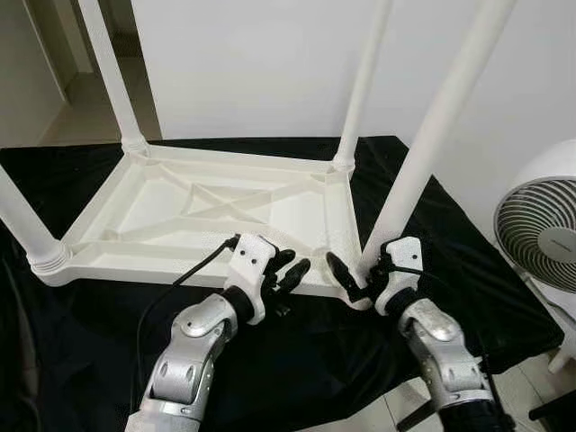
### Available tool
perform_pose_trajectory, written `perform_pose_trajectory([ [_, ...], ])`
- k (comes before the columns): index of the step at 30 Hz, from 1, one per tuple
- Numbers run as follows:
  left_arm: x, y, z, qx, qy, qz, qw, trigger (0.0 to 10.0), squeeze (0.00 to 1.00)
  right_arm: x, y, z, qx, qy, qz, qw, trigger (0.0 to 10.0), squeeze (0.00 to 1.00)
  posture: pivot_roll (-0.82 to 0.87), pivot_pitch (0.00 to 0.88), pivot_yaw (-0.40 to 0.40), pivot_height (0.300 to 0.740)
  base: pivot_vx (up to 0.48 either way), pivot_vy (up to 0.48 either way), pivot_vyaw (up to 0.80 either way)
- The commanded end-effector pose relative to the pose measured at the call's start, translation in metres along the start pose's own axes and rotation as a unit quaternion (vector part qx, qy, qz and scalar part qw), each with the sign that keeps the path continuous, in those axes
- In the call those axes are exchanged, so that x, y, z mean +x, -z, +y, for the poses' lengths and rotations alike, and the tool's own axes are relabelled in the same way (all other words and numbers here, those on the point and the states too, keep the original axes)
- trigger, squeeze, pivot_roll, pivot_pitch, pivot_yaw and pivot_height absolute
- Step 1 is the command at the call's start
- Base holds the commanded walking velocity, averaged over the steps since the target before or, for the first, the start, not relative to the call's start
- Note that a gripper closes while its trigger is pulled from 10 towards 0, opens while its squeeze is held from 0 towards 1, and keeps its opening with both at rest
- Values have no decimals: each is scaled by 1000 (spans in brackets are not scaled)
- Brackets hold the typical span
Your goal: Building children table
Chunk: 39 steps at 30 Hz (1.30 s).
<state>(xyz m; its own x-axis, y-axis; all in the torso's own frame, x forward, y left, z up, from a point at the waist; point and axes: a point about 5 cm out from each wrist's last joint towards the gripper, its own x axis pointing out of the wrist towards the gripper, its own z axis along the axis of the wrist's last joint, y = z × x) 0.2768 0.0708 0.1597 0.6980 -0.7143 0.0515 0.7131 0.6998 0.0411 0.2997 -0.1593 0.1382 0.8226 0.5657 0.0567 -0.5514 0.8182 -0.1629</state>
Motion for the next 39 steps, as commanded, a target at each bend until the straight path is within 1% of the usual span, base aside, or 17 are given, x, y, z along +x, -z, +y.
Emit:
perform_pose_trajectory([
  [1,0,0,0,1,0,6,1000,10000,0,0,2,1,-1,-35,3,999,10000,0,7,41,0,740,0,0,0],
  [2,0,0,0,1,0,6,1000,10000,0,0,2,1,-1,-35,3,999,10000,0,7,41,0,740,0,0,0],
  [4,2,-1,0,1,-2,4,1000,10000,0,0,4,-3,-10,-66,18,998,10000,0,7,41,1,740,0,0,0],
  [6,2,-1,-1,-1,2,5,1000,10000,0,0,5,-5,-13,-68,21,997,10000,0,8,40,-1,740,0,0,0],
  [7,1,0,-3,-1,8,8,1000,10000,0,0,6,-7,-15,-71,23,997,7686,0,8,40,-1,740,0,0,0],
  [10,1,1,-4,-1,12,10,1000,10000,0,0,7,-9,-16,-73,24,997,7686,0,8,40,-1,740,0,0,0],
  [11,-1,2,-7,-4,21,12,1000,10000,0,-1,8,-11,-15,-73,25,997,1294,0,11,41,-4,740,0,0,0],
  [12,-1,2,-7,-4,21,12,1000,10000,0,-1,8,-11,-15,-73,25,997,1294,0,11,41,-4,740,0,0,0],
  [13,-3,5,-9,-4,29,18,999,10000,0,-1,9,-11,-11,-73,23,997,0,0,12,43,-6,740,0,0,0],
  [16,-9,11,-14,-2,47,32,998,10000,0,-3,12,-12,-5,-78,19,997,0,0,11,46,-7,740,0,0,0],
  [22,-12,12,-17,-4,60,35,998,10000,0,-4,14,-13,3,-61,18,998,0,0,11,49,-9,740,0,0,0],
  [24,-13,13,-18,-1,64,37,997,10000,0,-4,17,-13,7,-22,21,1000,0,0,10,51,-9,740,0,0,0],
  [25,-13,13,-18,-1,64,37,997,10000,0,-4,17,-13,7,-22,21,1000,0,0,10,51,-9,740,0,0,0],
  [29,-13,13,-20,-3,65,38,997,10000,0,-3,22,-10,18,28,24,999,0,0,10,55,-8,740,0,0,0],
  [34,-12,13,-20,-4,62,38,997,10000,0,-2,22,-4,26,60,19,998,0,0,12,55,-12,740,0,0,0],
  [36,-12,12,-20,-4,59,37,998,10000,0,0,21,0,31,79,17,996,0,0,12,55,-13,740,0,0,0],
  [39,-11,12,-19,-5,52,35,998,10000,0,5,19,15,46,151,18,987,0,0,12,51,-21,740,0,0,0],
])
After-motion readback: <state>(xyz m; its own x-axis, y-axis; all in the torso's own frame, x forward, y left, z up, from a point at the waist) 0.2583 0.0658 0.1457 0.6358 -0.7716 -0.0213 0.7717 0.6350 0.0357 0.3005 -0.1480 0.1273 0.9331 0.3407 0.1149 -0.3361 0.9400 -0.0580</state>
